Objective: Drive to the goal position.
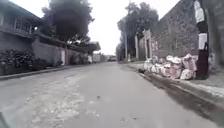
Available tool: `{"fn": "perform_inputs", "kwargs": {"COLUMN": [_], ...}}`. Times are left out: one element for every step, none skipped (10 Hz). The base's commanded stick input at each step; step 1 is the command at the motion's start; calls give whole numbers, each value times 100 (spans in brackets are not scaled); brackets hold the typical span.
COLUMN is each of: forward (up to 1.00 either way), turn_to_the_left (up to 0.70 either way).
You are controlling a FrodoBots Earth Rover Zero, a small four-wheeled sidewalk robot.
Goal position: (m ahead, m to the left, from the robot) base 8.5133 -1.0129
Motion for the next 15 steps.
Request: {"fn": "perform_inputs", "kwargs": {"forward": [85, 85, 85, 85, 85, 85, 85, 85, 85, 85, 85, 85, 85, 85, 85], "turn_to_the_left": [-34, -26, -15, -4, 0, 0, 0, 0, 0, 0, 0, 0, 0, 0, 0]}}
